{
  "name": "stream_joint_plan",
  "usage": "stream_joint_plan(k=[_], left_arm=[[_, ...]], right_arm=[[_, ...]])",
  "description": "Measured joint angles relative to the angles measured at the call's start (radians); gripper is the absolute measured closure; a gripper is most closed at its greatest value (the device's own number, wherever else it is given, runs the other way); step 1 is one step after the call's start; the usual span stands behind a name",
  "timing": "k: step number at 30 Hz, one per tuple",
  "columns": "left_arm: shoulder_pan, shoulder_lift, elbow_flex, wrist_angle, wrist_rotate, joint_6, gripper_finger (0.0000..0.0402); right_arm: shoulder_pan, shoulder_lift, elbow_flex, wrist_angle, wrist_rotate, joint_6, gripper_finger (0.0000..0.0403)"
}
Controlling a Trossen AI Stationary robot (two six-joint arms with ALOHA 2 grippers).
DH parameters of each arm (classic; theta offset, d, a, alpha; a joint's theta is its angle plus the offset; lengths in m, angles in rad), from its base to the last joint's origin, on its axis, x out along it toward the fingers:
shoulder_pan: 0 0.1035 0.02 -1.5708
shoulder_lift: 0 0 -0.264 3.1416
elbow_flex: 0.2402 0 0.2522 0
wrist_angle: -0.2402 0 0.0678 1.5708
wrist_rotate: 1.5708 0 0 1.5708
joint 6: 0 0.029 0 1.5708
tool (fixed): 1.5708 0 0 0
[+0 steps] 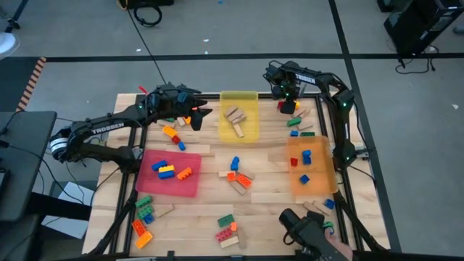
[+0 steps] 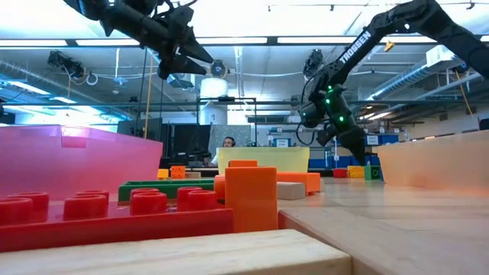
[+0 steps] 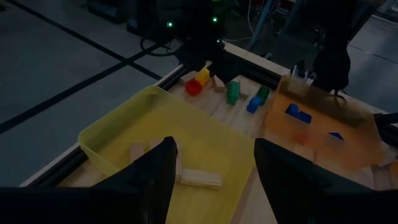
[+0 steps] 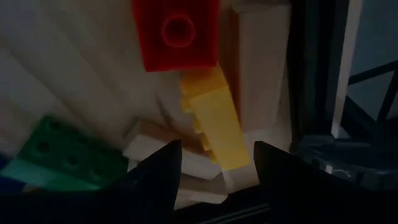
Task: Sort blocks by size
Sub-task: Put the 3 stud yellow game piece into the pink bin
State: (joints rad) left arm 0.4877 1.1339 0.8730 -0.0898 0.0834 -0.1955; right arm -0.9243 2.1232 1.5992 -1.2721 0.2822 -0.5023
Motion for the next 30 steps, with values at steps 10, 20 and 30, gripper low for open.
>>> stream_joint_plan(k=[10, 20, 30], left_arm=[[0.0, 0.0, 0.0, 0.001, 0.0, 0.0, 0.0177], [0.0, 0.0, 0.0, 0.001, 0.0, -0.006, 0.0177], [0.0, 0.0, 0.0, 0.002, 0.0, -0.019, 0.0177]], right_arm=[[-0.014, 0.019, -0.017, 0.049, -0.046, -0.031, 0.0244], [-0.013, 0.018, -0.017, 0.038, -0.12, 0.019, 0.0296], [-0.012, -0.111, -0.017, -0.027, -0.118, 0.211, 0.0296]])
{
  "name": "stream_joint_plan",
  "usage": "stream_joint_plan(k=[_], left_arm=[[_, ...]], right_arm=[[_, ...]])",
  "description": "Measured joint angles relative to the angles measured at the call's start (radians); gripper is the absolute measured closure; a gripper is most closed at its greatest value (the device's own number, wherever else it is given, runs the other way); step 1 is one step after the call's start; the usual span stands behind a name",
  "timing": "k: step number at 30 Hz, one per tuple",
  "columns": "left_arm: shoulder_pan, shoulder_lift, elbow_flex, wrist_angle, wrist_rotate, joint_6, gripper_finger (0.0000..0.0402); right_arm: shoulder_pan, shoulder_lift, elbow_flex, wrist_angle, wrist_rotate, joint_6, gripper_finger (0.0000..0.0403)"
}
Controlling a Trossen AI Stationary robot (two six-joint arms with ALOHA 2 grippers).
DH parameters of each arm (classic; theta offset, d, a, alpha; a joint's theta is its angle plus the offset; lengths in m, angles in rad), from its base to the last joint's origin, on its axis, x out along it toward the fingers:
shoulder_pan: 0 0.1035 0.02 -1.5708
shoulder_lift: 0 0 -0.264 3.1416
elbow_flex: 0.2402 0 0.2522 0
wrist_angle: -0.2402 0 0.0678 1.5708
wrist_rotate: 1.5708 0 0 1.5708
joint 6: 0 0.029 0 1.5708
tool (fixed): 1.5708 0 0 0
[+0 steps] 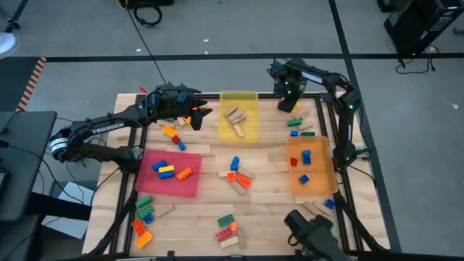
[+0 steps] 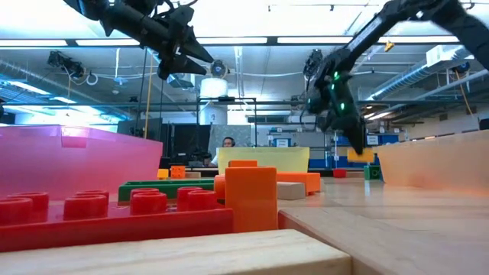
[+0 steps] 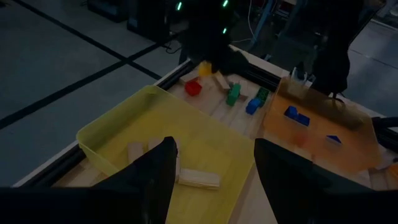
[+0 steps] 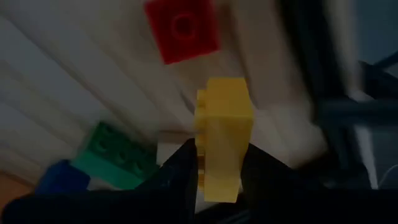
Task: Sort blocks by size
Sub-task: Put the 3 stud yellow game piece into the pink bin
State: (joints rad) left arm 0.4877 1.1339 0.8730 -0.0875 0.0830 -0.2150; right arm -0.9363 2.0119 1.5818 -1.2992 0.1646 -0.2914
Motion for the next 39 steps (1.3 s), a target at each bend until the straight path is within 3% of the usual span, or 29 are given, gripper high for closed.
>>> stream_joint_plan(k=[6, 13, 17, 22, 29, 39], left_arm=[[0.0, 0.0, 0.001, 0.019, 0.0, 0.0, 0.0177], [-0.075, 0.0, 0.001, 0.083, -0.026, 0.017, 0.0177], [-0.189, 0.001, 0.002, 0.109, -0.159, 0.03, 0.0177], [-0.306, 0.002, 0.002, 0.151, -0.32, 0.029, 0.0177], [-0.366, 0.002, 0.002, 0.157, -0.335, 0.09, 0.0177], [-0.405, 0.003, 0.002, 0.188, -0.33, 0.05, 0.0177]], right_arm=[[0.027, -0.212, 0.0, -0.001, -0.007, 0.169, 0.0296], [0.162, -0.499, 0.0, 0.038, -0.021, 0.305, 0.0296], [0.284, -0.64, 0.0, 0.086, -0.039, 0.372, 0.0296], [0.449, -0.779, -0.08, 0.328, -0.053, 0.439, 0.0296], [0.628, -0.855, -0.255, 0.688, -0.142, 0.435, 0.0296], [0.777, -0.773, -0.341, 1.042, -0.21, 0.362, 0.029]])
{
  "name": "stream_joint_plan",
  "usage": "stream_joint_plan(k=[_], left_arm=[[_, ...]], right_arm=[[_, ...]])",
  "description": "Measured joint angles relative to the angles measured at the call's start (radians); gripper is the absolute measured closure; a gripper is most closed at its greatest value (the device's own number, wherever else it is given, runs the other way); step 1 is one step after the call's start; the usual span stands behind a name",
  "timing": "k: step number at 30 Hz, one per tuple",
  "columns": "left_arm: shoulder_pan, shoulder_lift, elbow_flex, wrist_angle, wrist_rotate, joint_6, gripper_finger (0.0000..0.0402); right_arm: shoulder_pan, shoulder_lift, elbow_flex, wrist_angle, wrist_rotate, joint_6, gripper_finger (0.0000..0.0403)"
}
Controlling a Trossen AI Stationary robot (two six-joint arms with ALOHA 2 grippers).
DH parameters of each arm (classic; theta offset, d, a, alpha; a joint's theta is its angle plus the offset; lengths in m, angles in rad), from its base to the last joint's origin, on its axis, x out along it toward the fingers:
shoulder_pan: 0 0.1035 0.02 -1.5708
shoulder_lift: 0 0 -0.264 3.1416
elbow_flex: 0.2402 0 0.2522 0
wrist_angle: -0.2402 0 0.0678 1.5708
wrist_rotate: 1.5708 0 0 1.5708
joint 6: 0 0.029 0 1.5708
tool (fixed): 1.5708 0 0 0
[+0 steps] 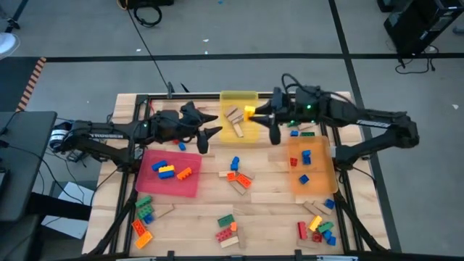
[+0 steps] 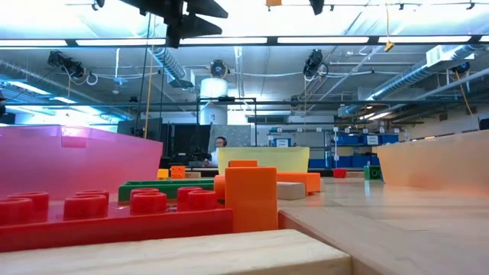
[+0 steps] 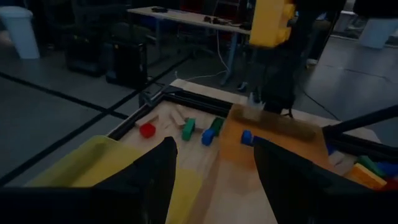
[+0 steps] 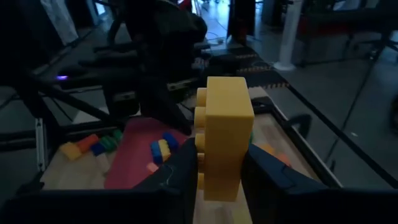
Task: Sort blocks by size
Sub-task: Put the 3 stud yellow game piece into the pink bin
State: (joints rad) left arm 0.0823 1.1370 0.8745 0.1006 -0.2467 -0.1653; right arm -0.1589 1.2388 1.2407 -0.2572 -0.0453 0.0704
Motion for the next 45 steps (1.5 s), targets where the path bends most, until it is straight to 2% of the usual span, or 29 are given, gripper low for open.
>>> stream_joint_plan(k=[6, 12, 19, 23, 30, 36, 40, 45], left_arm=[[-0.007, 0.045, 0.0, 0.052, 0.058, 0.081, 0.0177], [-0.005, 0.105, -0.002, 0.12, 0.108, 0.082, 0.0177], [-0.004, 0.129, -0.002, 0.153, 0.15, 0.083, 0.0177], [-0.004, 0.133, -0.002, 0.224, 0.191, 0.083, 0.0177], [-0.004, 0.138, -0.002, 0.248, 0.203, 0.083, 0.0179], [-0.004, 0.176, -0.002, 0.289, 0.23, 0.078, 0.0198], [-0.004, 0.196, -0.001, 0.35, 0.23, 0.081, 0.022], [-0.005, 0.196, -0.001, 0.347, 0.23, 0.082, 0.0249]], right_arm=[[0.045, 0.1, 0.0, 0.093, -0.001, -0.026, 0.0289], [0.062, 0.168, 0.0, 0.117, -0.002, -0.063, 0.029], [0.065, 0.184, 0.0, 0.13, -0.009, -0.061, 0.029], [0.065, 0.184, 0.0, 0.129, -0.009, -0.066, 0.0289], [0.065, 0.184, 0.0, 0.13, -0.035, -0.068, 0.0289], [0.065, 0.184, 0.0, 0.137, -0.074, -0.066, 0.0289], [0.065, 0.184, 0.0, 0.135, -0.074, -0.049, 0.0289], [0.065, 0.183, 0.001, 0.127, -0.072, -0.044, 0.0289]])
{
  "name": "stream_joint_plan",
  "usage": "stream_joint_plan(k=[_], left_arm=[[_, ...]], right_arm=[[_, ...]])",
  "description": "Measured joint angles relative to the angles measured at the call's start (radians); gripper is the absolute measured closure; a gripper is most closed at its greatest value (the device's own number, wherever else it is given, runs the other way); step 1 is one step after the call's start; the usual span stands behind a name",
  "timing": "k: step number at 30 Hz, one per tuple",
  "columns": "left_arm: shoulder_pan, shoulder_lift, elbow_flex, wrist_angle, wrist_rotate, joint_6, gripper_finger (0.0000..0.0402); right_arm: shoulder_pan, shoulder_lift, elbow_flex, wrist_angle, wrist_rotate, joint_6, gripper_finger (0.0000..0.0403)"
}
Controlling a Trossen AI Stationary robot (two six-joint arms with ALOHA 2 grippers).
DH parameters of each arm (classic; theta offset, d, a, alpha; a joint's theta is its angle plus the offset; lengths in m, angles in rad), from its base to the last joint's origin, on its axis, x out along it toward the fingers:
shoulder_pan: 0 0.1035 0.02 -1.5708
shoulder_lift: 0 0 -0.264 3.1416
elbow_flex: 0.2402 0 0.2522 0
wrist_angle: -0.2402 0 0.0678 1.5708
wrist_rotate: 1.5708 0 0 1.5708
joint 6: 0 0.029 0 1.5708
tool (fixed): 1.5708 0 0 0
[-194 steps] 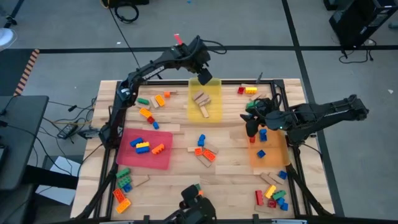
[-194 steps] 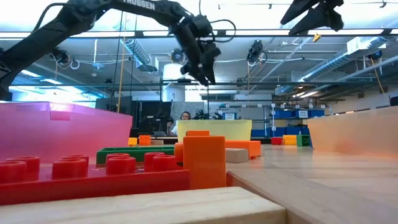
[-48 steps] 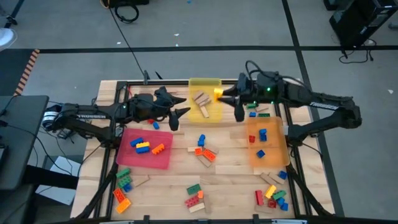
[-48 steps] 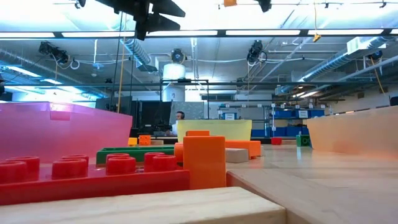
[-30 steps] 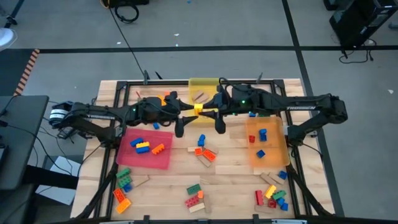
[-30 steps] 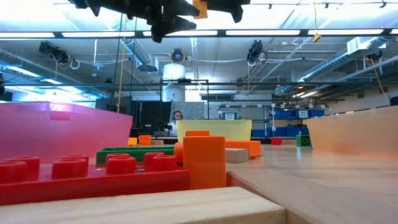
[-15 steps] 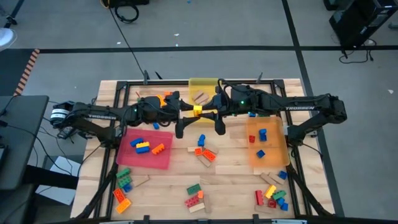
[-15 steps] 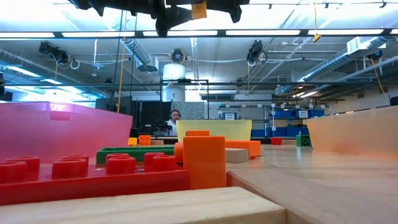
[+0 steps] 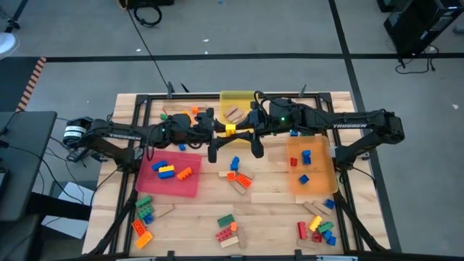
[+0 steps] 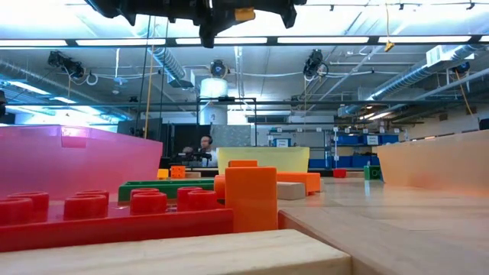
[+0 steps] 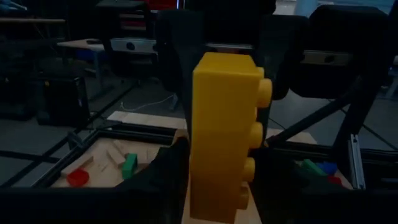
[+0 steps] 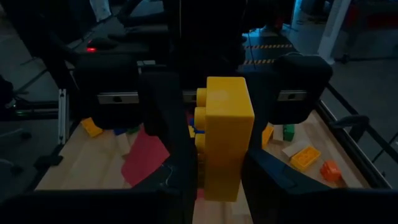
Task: Sort blocks by size
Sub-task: Put the 3 stud yellow game piece into the pink bin
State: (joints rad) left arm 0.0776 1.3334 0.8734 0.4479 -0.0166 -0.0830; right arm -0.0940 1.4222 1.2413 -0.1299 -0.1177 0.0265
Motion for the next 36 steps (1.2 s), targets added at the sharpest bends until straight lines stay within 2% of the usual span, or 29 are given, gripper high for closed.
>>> stream_joint_plan(k=[9, 17, 24, 30, 36], left_arm=[[0.0, 0.0, 0.0, -0.004, 0.008, 0.003, 0.0305], [0.001, -0.001, 0.0, -0.006, -0.021, 0.0, 0.0296], [0.002, -0.028, 0.002, -0.084, -0.133, -0.002, 0.0297], [0.002, -0.152, 0.055, -0.487, -0.273, -0.116, 0.0297], [-0.011, -0.264, 0.09, -0.923, -0.191, -0.413, 0.0297]], right_arm=[[0.0, 0.0, 0.0, -0.003, -0.011, 0.007, 0.0277], [-0.008, -0.001, 0.0, -0.004, 0.03, 0.034, 0.025], [-0.045, -0.046, 0.0, -0.035, 0.085, 0.068, 0.0204], [-0.071, -0.106, 0.0, -0.214, 0.098, 0.088, 0.0182], [-0.082, -0.121, 0.0, -0.374, 0.098, 0.114, 0.0187]])
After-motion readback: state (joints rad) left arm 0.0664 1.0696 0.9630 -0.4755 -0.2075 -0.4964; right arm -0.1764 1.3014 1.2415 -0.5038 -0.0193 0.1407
